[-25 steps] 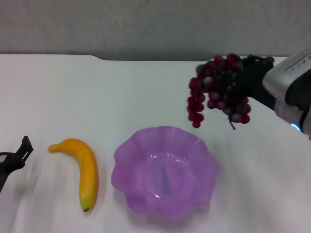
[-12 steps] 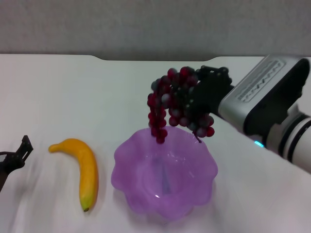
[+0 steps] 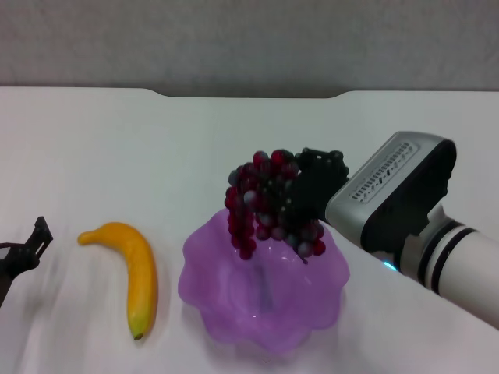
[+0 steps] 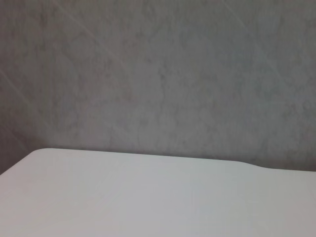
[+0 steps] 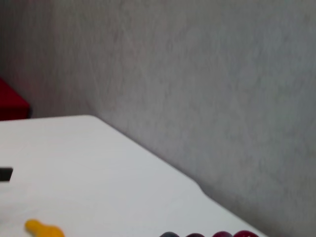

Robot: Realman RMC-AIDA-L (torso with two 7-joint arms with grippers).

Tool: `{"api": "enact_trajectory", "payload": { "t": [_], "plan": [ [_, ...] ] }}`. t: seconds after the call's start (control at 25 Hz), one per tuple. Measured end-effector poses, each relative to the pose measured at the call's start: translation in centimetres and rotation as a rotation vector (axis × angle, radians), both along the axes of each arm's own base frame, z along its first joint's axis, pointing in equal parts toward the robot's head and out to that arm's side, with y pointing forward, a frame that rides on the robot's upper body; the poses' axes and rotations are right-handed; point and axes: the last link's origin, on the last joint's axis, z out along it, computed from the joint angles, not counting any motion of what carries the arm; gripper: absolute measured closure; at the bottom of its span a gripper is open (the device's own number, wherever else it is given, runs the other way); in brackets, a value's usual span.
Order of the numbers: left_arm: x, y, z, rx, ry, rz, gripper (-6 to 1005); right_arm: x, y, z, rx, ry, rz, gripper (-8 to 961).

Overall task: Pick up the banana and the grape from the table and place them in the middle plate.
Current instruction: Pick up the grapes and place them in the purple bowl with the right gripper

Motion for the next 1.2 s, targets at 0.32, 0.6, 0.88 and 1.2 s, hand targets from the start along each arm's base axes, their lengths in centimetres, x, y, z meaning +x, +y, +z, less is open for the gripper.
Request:
{"api": "enact_trajectory", "payload": {
  "t": [0.32, 0.6, 0.88, 1.2],
  "plan": [
    [0.3, 0.4, 0.0, -0.003, 0.000, -0.006, 137, 1.4, -1.2, -2.4, -0.028, -0.018, -0.004, 574],
    [0.3, 0.5, 0.0, -0.002, -0.001, -0.008, 137, 2.8, -1.9, -3.8, -0.070, -0.022, -0.046, 573],
    [0.3, 0.5, 0.0, -0.001, 0.000, -0.007, 137, 4.9, -2.0, -4.1, -0.076, -0.046, -0.102, 573],
    [0.4, 0.6, 0.0, -0.002, 0.000, -0.009, 137, 6.3, -1.8, -4.4, -0.074, -0.078, -0.123, 574]
  ]
}}
